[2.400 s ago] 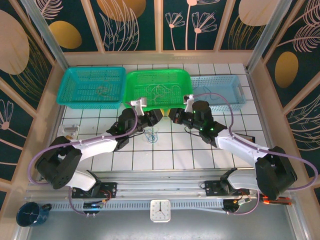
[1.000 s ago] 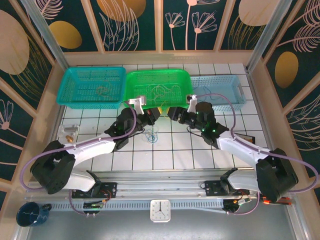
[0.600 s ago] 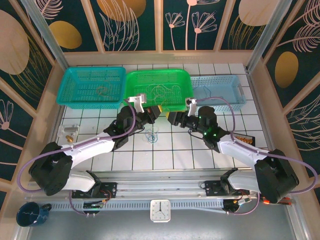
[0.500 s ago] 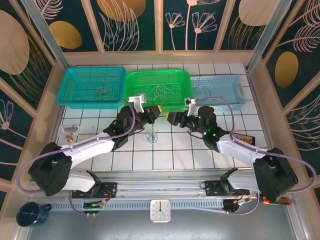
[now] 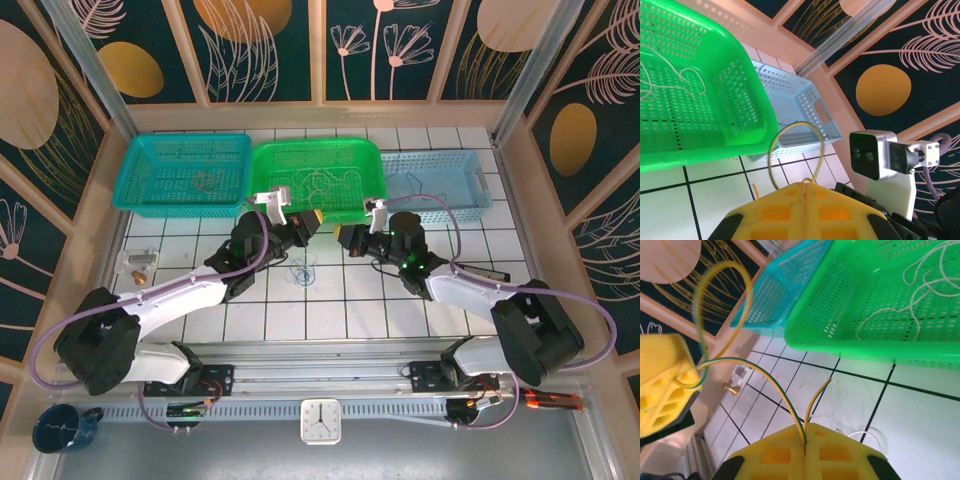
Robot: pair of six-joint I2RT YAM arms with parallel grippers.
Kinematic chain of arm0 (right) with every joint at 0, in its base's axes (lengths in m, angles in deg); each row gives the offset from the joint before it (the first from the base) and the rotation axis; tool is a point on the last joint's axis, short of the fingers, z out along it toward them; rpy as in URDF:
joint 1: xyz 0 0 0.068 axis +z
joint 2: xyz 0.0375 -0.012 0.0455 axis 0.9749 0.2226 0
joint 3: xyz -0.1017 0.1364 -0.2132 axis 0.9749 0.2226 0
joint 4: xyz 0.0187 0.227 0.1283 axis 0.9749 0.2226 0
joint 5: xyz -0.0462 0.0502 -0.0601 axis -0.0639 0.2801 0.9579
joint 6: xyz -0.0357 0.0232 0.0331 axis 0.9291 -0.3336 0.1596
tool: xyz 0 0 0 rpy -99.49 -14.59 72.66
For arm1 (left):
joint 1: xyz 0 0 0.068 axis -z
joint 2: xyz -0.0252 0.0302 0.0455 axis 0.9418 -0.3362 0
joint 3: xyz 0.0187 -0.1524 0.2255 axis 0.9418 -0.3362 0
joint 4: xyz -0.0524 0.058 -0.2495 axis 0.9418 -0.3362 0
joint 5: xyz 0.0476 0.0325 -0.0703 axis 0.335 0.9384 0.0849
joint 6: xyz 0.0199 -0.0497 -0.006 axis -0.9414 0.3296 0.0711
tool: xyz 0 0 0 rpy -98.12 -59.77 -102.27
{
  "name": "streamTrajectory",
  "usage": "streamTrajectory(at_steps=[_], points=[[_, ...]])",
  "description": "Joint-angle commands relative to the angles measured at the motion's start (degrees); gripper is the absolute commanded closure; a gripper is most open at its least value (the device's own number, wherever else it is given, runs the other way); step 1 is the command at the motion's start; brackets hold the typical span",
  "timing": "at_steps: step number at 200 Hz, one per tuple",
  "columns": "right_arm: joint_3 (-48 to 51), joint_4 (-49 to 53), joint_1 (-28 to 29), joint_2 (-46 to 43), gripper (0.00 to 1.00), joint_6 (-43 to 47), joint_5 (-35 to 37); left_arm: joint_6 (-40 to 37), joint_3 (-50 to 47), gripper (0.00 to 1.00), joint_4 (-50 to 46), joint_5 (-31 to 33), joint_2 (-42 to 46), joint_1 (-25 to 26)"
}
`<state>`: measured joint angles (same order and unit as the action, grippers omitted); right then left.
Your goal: Untangle the cables
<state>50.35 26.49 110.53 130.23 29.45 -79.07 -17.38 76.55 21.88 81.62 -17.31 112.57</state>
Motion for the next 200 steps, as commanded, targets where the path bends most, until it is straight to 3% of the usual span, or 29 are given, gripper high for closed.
streamTrajectory(at_steps=[1,33,82,106,121,200], points=[[1.9,-1.8,-1.6,-0.8,1.0,-0.4,3.2,-2.7,1.6,1.0,-2.4,2.7,3.8,-2.6],[6.9,-3.7,-4.8,-2.7,1.0,-3.2,2.9,-5.0,2.4,1.0,-5.8,1.9,7.9,-10.4],[6.2,-4.4,-4.2,-1.6,1.0,-3.9,0.0,-10.0,8.0,1.0,-10.6,1.2,7.5,-16.7],[4.8,-3.5,-3.4,-1.1,0.62,-3.8,-0.8,-13.1,11.9,1.0,-13.2,1.3,5.7,-20.5],[4.2,-2.6,-2.8,-1.2,0.51,-3.5,-0.6,-15.5,15.3,1.0,-15.4,1.4,4.5,-23.0],[2.8,1.3,-1.8,-1.9,0.45,-3.4,0.2,-24.3,30.7,1.0,-23.4,5.4,-4.4,-36.8]])
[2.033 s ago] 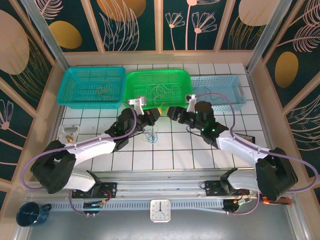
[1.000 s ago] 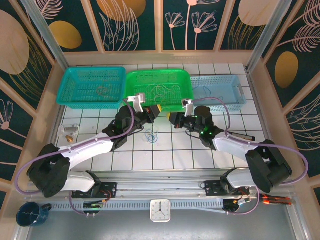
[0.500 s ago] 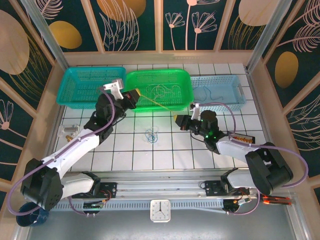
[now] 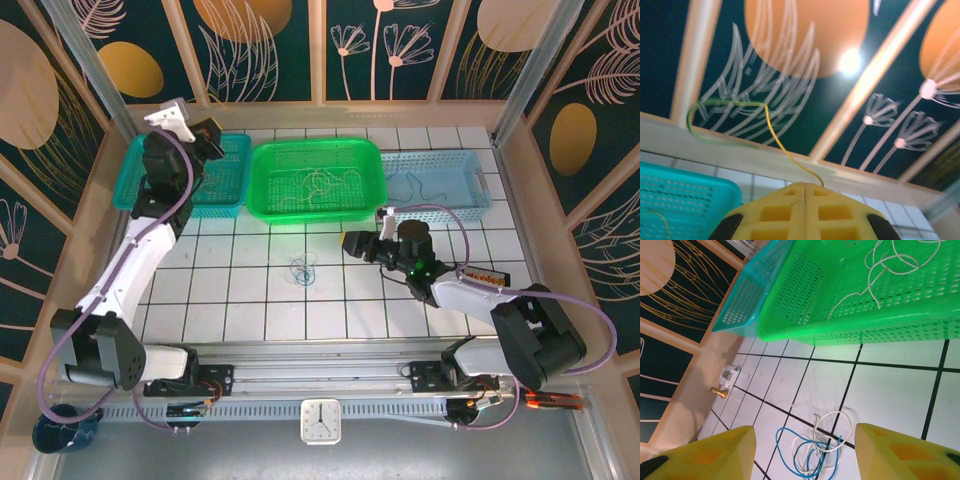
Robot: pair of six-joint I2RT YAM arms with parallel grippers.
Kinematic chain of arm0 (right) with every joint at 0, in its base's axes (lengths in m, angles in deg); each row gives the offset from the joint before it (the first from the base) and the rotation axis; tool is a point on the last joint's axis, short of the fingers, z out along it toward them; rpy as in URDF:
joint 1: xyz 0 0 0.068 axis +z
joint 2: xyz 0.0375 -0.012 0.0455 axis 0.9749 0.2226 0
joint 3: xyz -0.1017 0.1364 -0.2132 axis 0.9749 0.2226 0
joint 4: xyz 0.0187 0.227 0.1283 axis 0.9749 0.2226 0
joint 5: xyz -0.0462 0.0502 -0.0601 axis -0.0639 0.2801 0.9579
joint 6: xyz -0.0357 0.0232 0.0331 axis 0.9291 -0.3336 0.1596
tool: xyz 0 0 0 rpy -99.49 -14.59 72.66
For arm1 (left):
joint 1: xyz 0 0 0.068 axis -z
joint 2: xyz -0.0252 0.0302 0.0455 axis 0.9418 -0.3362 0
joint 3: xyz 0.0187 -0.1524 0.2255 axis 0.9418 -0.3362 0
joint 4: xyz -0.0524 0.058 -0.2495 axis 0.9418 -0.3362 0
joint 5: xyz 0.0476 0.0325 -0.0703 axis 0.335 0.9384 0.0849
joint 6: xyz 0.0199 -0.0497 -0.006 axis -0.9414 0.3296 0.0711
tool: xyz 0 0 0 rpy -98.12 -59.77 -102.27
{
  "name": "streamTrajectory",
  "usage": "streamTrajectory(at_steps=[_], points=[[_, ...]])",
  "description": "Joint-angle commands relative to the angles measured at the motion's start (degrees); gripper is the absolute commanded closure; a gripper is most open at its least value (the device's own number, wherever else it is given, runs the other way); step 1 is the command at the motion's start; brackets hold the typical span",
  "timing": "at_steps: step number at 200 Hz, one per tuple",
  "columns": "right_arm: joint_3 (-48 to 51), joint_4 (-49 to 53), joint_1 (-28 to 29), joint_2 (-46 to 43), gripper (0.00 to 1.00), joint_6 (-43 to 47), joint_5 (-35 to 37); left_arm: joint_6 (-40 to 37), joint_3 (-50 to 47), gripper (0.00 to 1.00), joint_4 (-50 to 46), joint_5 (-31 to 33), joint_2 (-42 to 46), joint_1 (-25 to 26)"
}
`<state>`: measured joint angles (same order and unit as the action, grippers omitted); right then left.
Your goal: Untangle the cables
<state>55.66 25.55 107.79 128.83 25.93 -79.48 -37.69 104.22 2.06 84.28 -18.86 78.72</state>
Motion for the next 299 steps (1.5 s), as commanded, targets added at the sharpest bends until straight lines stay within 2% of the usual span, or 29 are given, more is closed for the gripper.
streamTrajectory(at_steps=[1,47,88,155,170,178,187,195,216,240,267,299], points=[[-2.6,2.4,1.2,-0.6,0.45,0.2,0.6,-4.1,3.2,1.0,-3.6,2.8,-2.9,-3.1],[-4.4,8.2,2.1,-2.3,0.45,1.8,2.2,-4.8,4.9,1.0,-3.5,4.5,-8.9,-7.9],[-4.5,11.1,2.1,-4.3,0.45,2.2,3.3,-5.0,2.1,1.0,-1.4,5.7,-13.8,-10.4],[-4.4,14.1,2.6,-7.0,0.45,2.7,4.7,-5.5,4.3,1.0,-1.2,2.6,-23.6,-12.6],[-4.2,14.5,2.6,-7.5,0.45,2.8,4.8,-5.7,6.4,0.89,-2.6,1.3,-24.7,-12.7],[-4.1,14.6,2.7,-7.5,0.45,2.9,4.9,-5.8,7.6,0.78,-3.4,0.7,-25.2,-12.7],[-4.0,14.6,2.7,-7.6,0.45,2.8,4.9,-5.9,8.6,0.59,-4.1,0.4,-25.4,-12.7],[-4.0,14.5,2.8,-7.6,0.45,2.8,5.0,-5.8,9.0,0.47,-4.3,0.2,-25.4,-12.7],[-3.7,14.1,3.1,-7.6,0.45,2.7,5.2,-5.3,9.2,0.27,-4.4,-0.5,-24.6,-12.7],[-4.0,14.6,3.7,-7.0,0.45,3.1,5.8,-4.8,8.0,0.16,-4.3,-3.1,-22.7,-12.7],[-4.9,15.5,4.7,-5.7,0.45,3.9,6.8,-1.9,3.9,0.02,-2.3,-10.0,-18.2,-12.7],[-6.0,15.2,5.4,-3.4,0.45,4.4,6.8,1.2,-3.0,0.01,-0.1,-14.9,-10.8,-10.9]])
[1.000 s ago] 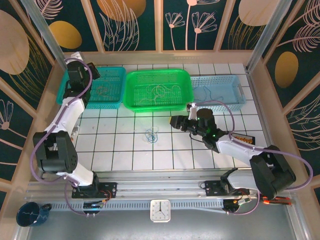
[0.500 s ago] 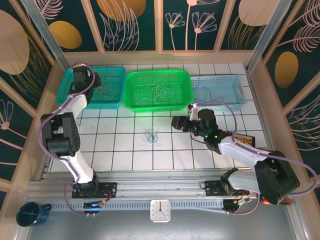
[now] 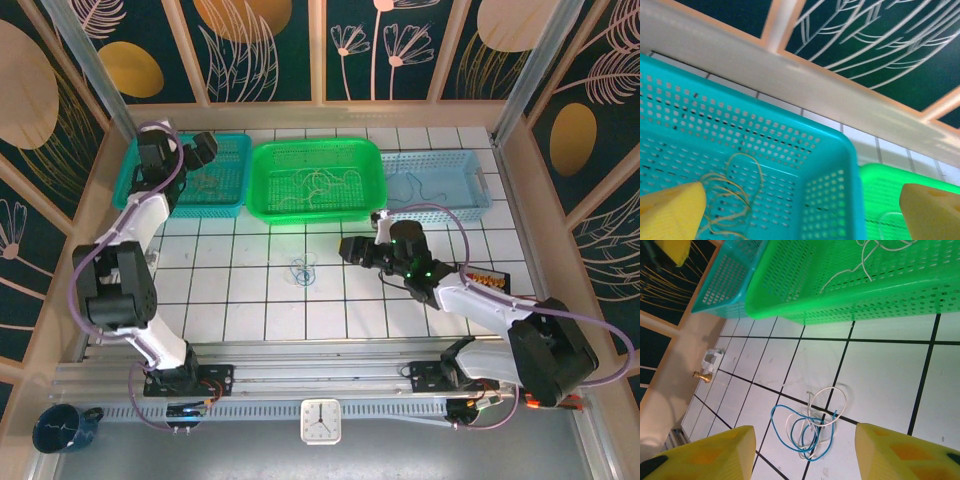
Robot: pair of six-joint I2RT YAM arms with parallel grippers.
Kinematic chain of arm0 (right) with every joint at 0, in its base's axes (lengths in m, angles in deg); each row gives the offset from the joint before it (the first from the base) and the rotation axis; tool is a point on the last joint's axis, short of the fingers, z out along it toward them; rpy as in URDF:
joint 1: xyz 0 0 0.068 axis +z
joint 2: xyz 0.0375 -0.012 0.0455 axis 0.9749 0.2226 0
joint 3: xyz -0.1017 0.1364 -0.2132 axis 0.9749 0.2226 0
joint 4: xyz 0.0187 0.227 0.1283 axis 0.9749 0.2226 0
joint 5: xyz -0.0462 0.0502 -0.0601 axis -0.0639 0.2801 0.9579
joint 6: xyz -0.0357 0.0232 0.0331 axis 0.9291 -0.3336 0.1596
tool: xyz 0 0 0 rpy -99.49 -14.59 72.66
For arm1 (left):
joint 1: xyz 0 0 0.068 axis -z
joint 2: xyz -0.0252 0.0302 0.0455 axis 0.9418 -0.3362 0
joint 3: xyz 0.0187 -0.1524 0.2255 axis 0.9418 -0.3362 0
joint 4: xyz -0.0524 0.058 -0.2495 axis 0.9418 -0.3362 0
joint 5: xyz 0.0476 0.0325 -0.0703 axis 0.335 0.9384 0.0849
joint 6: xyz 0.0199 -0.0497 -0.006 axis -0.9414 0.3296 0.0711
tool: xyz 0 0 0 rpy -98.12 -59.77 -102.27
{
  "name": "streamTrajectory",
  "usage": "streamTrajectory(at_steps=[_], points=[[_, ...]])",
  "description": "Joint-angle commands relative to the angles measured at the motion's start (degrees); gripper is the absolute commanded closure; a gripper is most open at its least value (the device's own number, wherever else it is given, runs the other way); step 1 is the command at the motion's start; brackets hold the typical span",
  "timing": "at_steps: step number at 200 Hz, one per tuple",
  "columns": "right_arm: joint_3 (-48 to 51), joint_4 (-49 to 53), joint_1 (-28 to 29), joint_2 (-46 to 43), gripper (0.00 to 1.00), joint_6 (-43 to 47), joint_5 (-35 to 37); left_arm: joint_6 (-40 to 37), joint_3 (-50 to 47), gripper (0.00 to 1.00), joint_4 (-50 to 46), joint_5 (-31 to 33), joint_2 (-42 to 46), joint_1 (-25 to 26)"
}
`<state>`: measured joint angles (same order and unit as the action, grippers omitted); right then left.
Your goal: Untangle the cables
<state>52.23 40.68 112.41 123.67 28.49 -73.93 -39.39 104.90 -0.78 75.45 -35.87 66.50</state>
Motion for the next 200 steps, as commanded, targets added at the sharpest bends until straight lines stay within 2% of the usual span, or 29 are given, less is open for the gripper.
streamTrajectory(at_steps=[1,41,76,104,125,147,200], points=[[-2.7,0.1,0.8,1.8,0.45,1.8,1.2,2.9,-3.8,0.01,2.7,-6.1,6.5,1.4],[-5.5,-0.1,2.2,7.0,0.45,2.6,1.5,3.8,-12.0,0.01,0.9,-7.4,15.9,10.0],[-7.2,1.0,2.0,9.5,0.45,2.5,4.0,6.5,-22.8,0.04,1.9,-4.4,22.6,21.6],[-8.0,2.6,-0.4,10.1,0.45,1.5,4.9,7.8,-29.1,0.12,2.2,0.5,23.5,31.1],[-7.7,2.6,-2.7,9.3,0.45,0.7,4.3,7.8,-31.9,0.18,1.9,3.4,20.8,35.8],[-7.6,2.7,-3.6,8.1,0.45,0.6,3.4,7.2,-33.0,0.23,1.9,4.8,17.6,38.5],[-6.7,0.9,-3.6,10.1,0.46,-0.5,-0.2,5.4,-31.9,0.37,2.4,4.0,11.2,40.1]])
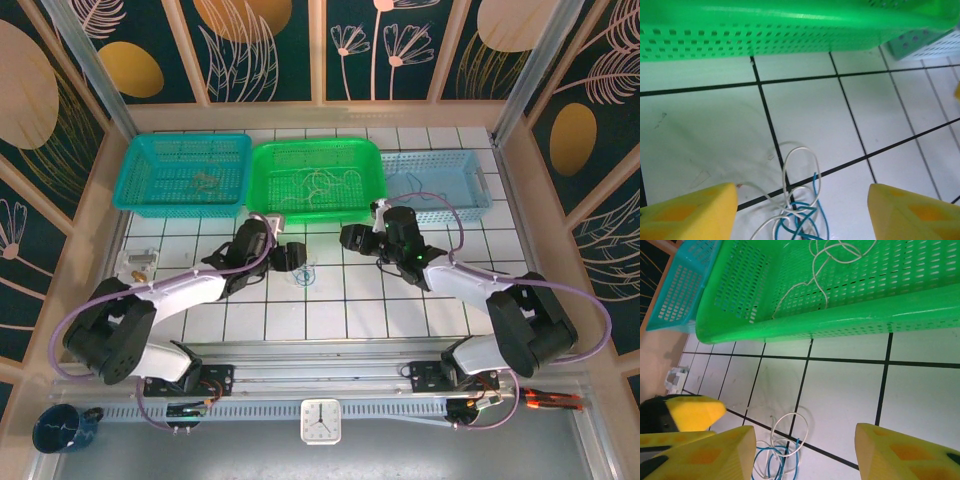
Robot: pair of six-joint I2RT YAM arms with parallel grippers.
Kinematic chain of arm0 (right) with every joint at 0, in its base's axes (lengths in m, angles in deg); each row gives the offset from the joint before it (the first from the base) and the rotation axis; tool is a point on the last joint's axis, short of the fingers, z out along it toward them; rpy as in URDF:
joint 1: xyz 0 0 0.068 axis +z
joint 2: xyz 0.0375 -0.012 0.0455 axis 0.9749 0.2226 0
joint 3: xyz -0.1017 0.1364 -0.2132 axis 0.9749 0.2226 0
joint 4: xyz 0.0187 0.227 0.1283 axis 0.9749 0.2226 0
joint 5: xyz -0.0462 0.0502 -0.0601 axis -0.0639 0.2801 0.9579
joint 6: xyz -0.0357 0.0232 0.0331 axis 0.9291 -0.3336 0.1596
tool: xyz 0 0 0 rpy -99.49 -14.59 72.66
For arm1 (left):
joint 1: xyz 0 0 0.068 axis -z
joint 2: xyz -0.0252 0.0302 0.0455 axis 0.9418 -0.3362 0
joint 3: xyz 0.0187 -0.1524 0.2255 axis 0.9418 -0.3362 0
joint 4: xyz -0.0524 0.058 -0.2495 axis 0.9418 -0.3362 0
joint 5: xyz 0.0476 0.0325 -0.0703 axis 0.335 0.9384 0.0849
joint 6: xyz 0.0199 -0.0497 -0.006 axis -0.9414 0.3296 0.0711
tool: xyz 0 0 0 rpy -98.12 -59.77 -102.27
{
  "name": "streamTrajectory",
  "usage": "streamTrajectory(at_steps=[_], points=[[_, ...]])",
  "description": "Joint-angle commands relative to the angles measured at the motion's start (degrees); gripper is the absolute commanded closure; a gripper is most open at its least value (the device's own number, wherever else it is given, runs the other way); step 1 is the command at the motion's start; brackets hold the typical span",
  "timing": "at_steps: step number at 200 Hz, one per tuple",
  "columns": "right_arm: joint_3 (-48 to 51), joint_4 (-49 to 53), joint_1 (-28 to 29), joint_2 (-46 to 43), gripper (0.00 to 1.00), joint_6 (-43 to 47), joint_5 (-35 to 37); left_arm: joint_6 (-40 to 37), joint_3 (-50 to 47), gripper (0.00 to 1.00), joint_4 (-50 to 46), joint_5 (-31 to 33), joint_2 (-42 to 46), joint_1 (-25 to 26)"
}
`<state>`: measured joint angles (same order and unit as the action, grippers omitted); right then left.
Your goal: Untangle the cables
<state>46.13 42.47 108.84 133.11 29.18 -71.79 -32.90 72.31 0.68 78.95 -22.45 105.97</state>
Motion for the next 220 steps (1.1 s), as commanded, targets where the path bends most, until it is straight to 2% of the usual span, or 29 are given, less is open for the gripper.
streamTrajectory(at_steps=[1,60,71,88,113,170,220], points=[[-0.6,-1.0,-0.1,0.7,0.46,-1.2,-2.4,-1.1,0.7,0.38,0.9,0.5,-2.3,0.6],[-1.8,-4.1,2.9,6.7,0.5,-3.1,-4.5,-2.0,1.1,0.54,1.3,0.2,-5.8,1.1],[-2.2,-4.9,3.3,7.8,0.5,-3.3,-5.0,-2.0,0.9,0.61,1.7,0.1,-6.0,1.2],[-2.9,-6.1,3.9,9.6,0.52,-4.0,-5.7,-1.9,0.7,0.79,2.5,0.4,-6.5,1.2],[-3.9,-8.2,4.6,11.9,0.54,-5.4,-6.8,-1.9,0.7,1.0,3.5,-0.1,-6.6,1.2],[-5.8,-12.8,6.3,16.5,0.58,-8.5,-9.1,-1.4,1.3,1.0,3.4,-1.9,0.3,1.2],[-6.3,-13.4,7.8,18.0,0.49,-8.5,-9.5,-0.1,1.7,1.0,5.0,-4.0,6.0,1.2]])
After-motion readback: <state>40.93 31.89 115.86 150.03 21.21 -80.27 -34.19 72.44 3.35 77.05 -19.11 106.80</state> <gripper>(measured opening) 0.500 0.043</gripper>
